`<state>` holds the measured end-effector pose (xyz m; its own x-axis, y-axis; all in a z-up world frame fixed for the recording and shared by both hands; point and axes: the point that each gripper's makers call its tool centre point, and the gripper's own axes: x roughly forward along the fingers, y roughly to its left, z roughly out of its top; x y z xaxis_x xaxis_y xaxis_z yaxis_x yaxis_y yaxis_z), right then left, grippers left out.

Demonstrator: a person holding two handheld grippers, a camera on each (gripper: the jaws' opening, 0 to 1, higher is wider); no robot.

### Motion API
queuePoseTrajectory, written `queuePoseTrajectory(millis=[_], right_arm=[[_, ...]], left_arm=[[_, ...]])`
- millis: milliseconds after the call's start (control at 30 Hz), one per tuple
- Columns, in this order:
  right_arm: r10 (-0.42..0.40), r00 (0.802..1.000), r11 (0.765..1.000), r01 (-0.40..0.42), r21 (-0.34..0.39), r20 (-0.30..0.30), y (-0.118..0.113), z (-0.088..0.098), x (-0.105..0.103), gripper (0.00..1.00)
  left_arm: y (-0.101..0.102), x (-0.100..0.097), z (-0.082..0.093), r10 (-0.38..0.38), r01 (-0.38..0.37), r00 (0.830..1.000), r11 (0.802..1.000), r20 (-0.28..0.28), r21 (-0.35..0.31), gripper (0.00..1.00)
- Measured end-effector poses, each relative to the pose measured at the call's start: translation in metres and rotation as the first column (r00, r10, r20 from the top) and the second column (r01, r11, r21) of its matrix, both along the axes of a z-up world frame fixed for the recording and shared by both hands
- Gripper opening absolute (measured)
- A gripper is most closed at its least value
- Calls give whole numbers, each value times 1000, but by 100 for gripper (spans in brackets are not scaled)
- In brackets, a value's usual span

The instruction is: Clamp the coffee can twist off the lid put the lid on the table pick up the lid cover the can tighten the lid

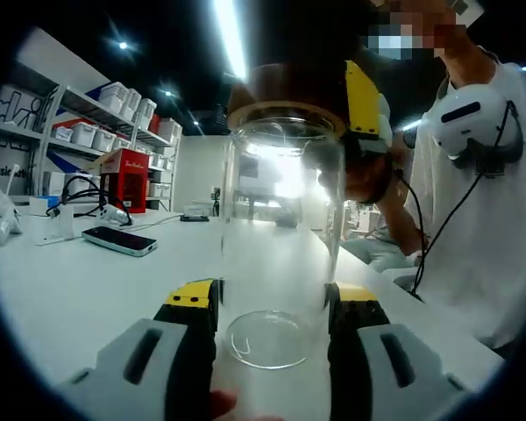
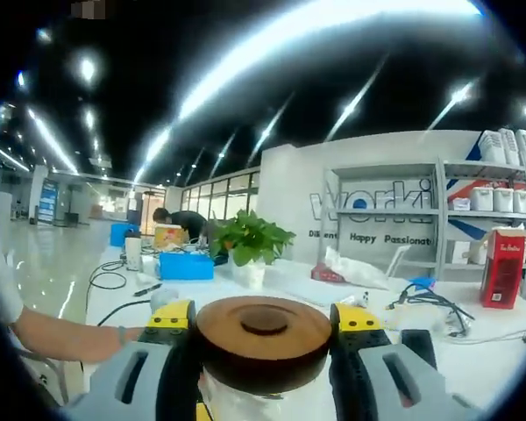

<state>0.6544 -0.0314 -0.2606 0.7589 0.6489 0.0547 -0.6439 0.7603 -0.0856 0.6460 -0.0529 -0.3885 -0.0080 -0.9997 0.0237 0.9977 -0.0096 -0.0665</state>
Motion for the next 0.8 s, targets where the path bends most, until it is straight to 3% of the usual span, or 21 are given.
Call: queuePoseTrajectory(millis=[167, 200, 367, 800], right_arm=[[22, 1000, 1000, -22, 0, 6, 3, 1, -2, 55], [-41, 999, 999, 41, 7, 10, -9, 2, 7, 55], [-18, 1000, 1000, 18, 11, 24, -10, 3, 7, 55], [-18, 1000, 1000, 19, 24, -10, -7, -4, 7, 56]], left_arm=[[0, 1, 0, 3, -3, 1000, 1000, -2, 1, 39], [0, 1, 0, 4, -4, 1000, 1000, -1, 1, 39], [0, 1, 0, 7, -7, 1000, 1000, 2, 3, 40], [1, 3, 0, 10, -10, 1000, 1000, 3, 4, 40]])
